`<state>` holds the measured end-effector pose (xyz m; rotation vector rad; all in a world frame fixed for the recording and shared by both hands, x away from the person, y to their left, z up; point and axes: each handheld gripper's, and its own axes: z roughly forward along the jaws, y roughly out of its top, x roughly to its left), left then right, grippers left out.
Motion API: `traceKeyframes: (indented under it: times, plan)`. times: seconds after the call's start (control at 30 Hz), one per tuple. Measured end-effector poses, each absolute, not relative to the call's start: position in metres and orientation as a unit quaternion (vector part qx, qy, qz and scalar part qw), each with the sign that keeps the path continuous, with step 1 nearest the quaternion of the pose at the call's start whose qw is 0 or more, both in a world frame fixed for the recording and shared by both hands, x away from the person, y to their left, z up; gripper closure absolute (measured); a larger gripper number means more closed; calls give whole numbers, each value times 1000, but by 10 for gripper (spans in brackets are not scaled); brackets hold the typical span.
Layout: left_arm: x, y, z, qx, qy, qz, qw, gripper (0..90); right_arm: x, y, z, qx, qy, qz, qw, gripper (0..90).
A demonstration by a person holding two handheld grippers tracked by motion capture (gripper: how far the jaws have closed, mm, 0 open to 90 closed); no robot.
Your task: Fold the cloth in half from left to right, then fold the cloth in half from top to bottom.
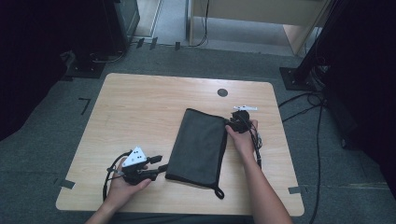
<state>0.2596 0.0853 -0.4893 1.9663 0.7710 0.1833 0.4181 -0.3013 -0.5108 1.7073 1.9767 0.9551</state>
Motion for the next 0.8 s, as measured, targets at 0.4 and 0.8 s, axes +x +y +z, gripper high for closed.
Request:
traceKeyframes:
  times: [0.4,0.8]
  plan:
    - [330,51,-490,797,375,95,464,500,414,-299,-506,600,713,330,149,571]
    - [408,20,-494,777,439,87,443,481,413,-307,-508,595,713,341,144,580]
